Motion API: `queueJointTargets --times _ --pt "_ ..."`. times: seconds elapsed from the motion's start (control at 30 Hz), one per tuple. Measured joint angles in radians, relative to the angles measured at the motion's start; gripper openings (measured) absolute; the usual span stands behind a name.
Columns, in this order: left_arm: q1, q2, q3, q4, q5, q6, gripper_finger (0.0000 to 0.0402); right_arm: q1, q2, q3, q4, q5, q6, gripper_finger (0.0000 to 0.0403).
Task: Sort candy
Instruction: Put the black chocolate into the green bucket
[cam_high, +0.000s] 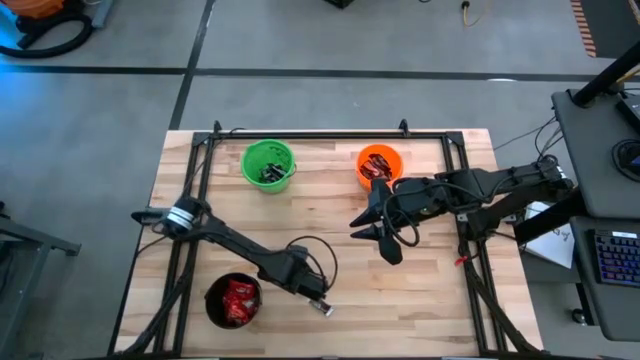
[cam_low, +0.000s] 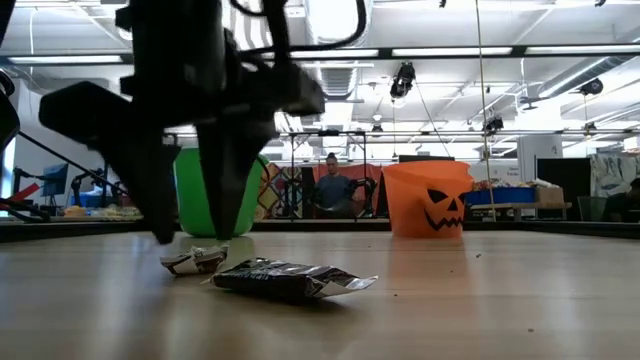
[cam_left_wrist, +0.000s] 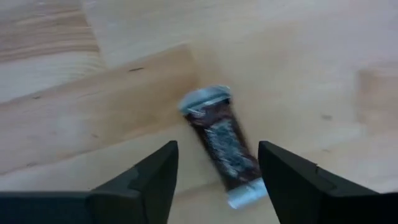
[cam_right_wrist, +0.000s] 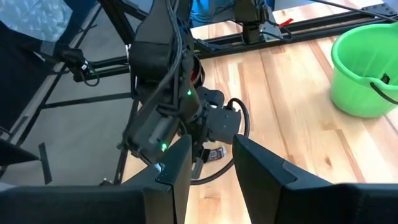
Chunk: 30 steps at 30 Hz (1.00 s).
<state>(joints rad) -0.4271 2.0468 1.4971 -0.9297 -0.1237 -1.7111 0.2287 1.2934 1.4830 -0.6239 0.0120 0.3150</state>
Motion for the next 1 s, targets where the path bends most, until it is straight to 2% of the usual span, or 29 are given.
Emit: queueJointTargets --times 0.13,0.27,0.7,1.0 --pt "0.002 0.032 0.003 0.009 -0.003 0.005 0.0211 0.000 0.000 0.000 0.000 0.000 -0.013 0.0112" --pt "0.004 0.057 0.008 0.005 -0.007 0.011 0.0190 0.000 0.000 0.000 0.000 0.000 -0.019 0.0111" --pt "0.004 0.069 0.017 0.012 -0.009 0.053 0.0056 0.000 0.000 0.000 -0.001 0.000 -0.039 0.0112" --pt "0.004 0.056 0.137 -0.103 -0.010 0.191 0.0049 0.000 -0.001 0.000 -0.047 0.000 -0.044 0.0111"
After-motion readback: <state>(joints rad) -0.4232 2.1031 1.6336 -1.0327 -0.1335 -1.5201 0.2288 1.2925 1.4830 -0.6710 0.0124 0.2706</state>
